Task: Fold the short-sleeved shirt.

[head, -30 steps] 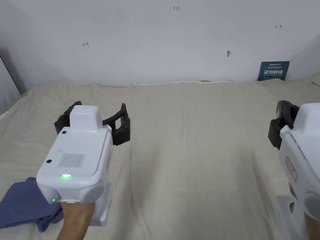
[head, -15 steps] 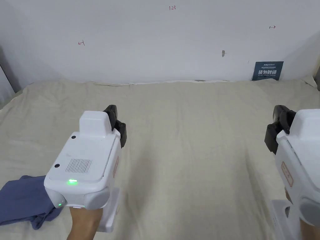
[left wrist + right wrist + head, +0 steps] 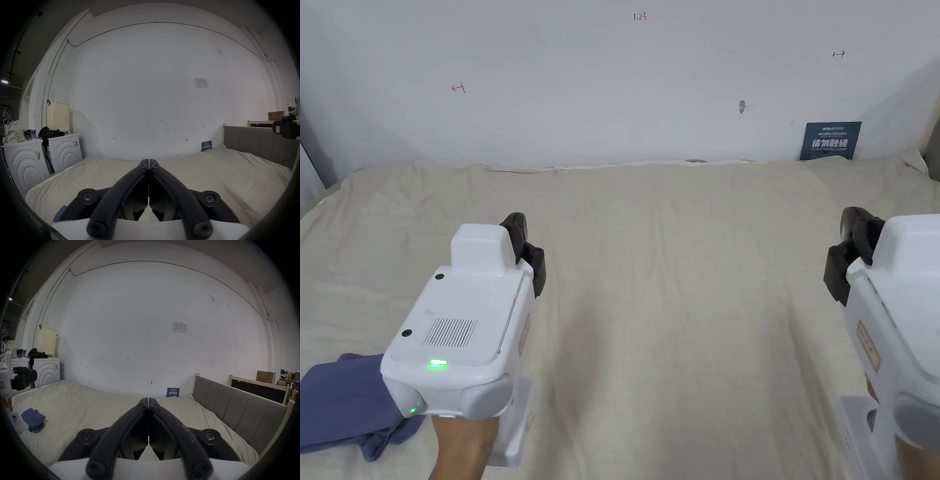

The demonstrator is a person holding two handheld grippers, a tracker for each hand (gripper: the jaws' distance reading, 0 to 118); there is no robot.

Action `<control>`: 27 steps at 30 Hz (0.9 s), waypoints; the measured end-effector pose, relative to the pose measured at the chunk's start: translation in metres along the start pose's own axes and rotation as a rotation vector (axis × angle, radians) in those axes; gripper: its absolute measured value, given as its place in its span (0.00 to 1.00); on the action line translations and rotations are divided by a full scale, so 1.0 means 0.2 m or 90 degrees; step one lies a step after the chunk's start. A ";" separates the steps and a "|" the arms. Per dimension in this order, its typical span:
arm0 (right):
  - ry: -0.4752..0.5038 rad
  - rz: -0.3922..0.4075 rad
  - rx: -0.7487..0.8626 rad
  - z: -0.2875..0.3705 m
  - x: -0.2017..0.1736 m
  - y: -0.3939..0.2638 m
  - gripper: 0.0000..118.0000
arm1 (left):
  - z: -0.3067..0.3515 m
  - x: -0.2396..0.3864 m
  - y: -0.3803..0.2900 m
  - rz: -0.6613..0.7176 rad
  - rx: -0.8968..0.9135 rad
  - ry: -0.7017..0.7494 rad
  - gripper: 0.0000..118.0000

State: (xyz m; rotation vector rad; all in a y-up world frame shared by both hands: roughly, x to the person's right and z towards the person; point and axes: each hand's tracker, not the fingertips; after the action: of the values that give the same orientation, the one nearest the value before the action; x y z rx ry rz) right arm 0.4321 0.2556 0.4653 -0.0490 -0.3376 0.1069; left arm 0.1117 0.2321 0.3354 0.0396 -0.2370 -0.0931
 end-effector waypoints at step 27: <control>0.002 0.003 -0.003 0.02 -0.01 0.00 0.01 | 0.01 -0.01 -0.01 -0.002 -0.009 -0.001 0.00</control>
State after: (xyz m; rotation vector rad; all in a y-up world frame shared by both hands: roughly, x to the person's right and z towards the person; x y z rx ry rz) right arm 0.4293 0.2546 0.4681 -0.0543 -0.3342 0.1111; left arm 0.1091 0.2306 0.3372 0.0263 -0.2383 -0.0982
